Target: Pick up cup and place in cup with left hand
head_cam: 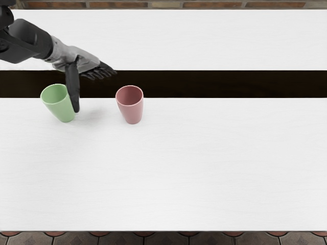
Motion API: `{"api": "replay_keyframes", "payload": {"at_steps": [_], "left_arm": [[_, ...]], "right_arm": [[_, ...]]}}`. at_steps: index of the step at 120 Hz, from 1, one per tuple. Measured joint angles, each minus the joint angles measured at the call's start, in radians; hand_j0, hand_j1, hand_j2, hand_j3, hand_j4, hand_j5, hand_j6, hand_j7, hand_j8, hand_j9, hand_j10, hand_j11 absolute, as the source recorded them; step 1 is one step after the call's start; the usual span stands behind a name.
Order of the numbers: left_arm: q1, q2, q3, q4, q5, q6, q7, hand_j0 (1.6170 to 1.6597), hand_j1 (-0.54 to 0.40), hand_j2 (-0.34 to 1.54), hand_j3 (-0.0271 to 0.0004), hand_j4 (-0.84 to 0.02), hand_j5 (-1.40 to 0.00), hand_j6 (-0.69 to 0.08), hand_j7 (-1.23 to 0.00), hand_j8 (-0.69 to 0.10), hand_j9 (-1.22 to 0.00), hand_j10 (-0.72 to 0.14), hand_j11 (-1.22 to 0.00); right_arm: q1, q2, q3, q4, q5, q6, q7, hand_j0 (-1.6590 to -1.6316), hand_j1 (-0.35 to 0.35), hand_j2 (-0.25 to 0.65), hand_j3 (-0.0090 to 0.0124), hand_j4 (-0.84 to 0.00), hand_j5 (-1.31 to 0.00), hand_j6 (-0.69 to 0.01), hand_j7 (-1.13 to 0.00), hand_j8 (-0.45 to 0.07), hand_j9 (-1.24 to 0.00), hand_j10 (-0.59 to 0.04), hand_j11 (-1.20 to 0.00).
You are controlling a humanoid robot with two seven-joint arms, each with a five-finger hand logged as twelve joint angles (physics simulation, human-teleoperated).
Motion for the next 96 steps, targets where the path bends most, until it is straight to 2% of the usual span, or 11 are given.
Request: {"api": "replay_keyframes", "payload": {"at_steps": [17, 28, 34, 42, 50, 64, 76, 96], "left_arm": [[-0.087, -0.014, -0.02, 0.012, 0.014, 0.0, 0.0, 1.6581, 0.343, 0.0, 0.0, -0.006, -0.01, -0.006, -0.01, -0.006, -0.01, -0.005, -0.01], [-0.09, -0.067, -0.029, 0.004, 0.003, 0.0, 0.006, 1.6581, 0.344, 0.0, 0.0, -0.005, -0.01, -0.005, -0.01, -0.005, -0.01, -0.005, -0.01], [-0.104, -0.071, -0.033, -0.043, -0.042, 0.017, 0.054, 1.6581, 0.344, 0.0, 0.0, -0.005, -0.01, -0.005, -0.01, -0.005, -0.01, -0.005, -0.01], [-0.113, -0.073, -0.045, -0.14, -0.101, 0.155, 0.125, 1.6581, 0.344, 0.0, 0.0, -0.005, -0.01, -0.005, -0.01, -0.005, -0.01, -0.004, -0.01], [-0.119, -0.084, -0.06, -0.224, -0.134, 0.297, 0.166, 1.6581, 0.344, 0.0, 0.0, -0.005, -0.01, -0.005, -0.01, -0.005, -0.01, -0.004, -0.01], [-0.119, -0.153, -0.103, -0.325, -0.17, 0.504, 0.247, 1.6581, 0.344, 0.0, 0.0, -0.005, -0.01, -0.005, -0.01, -0.005, -0.01, -0.004, -0.01], [-0.116, -0.18, -0.131, -0.376, -0.183, 0.58, 0.28, 1.6581, 0.343, 0.0, 0.0, -0.005, -0.01, -0.006, -0.01, -0.005, -0.01, -0.005, -0.01], [-0.104, -0.205, -0.156, -0.4, -0.214, 0.691, 0.296, 1.6581, 0.343, 0.0, 0.0, -0.005, -0.01, -0.006, -0.01, -0.005, -0.01, -0.005, -0.01]], "right_arm": [[-0.001, 0.0, 0.0, 0.0, 0.0, 0.0, 0.0, -1.6581, -0.329, -0.003, 0.0, -0.017, -0.02, -0.017, -0.02, -0.017, -0.02, -0.017, -0.02], [-0.002, 0.0, 0.0, 0.0, 0.0, 0.0, 0.0, -1.6581, -0.329, -0.003, 0.0, -0.017, -0.02, -0.017, -0.02, -0.017, -0.02, -0.017, -0.02], [-0.002, 0.0, 0.0, 0.0, 0.0, 0.0, 0.0, -1.6581, -0.329, -0.003, 0.0, -0.017, -0.02, -0.017, -0.02, -0.017, -0.02, -0.017, -0.02], [-0.002, 0.0, 0.0, 0.0, 0.0, 0.0, 0.0, -1.6581, -0.329, -0.003, 0.0, -0.017, -0.02, -0.017, -0.02, -0.017, -0.02, -0.017, -0.02], [-0.002, 0.0, 0.0, 0.0, 0.0, 0.0, 0.0, -1.6581, -0.329, -0.003, 0.0, -0.017, -0.02, -0.017, -0.02, -0.017, -0.02, -0.017, -0.02], [-0.002, 0.0, 0.0, 0.0, 0.0, 0.0, 0.0, -1.6581, -0.329, -0.003, 0.0, -0.017, -0.02, -0.017, -0.02, -0.017, -0.02, -0.017, -0.02], [-0.002, 0.0, 0.0, 0.0, 0.0, 0.0, 0.0, -1.6581, -0.329, -0.003, 0.0, -0.017, -0.02, -0.017, -0.02, -0.017, -0.02, -0.017, -0.02], [-0.002, 0.0, 0.0, 0.0, 0.0, 0.0, 0.0, -1.6581, -0.329, -0.003, 0.0, -0.017, -0.02, -0.017, -0.02, -0.017, -0.02, -0.017, -0.02]]}}
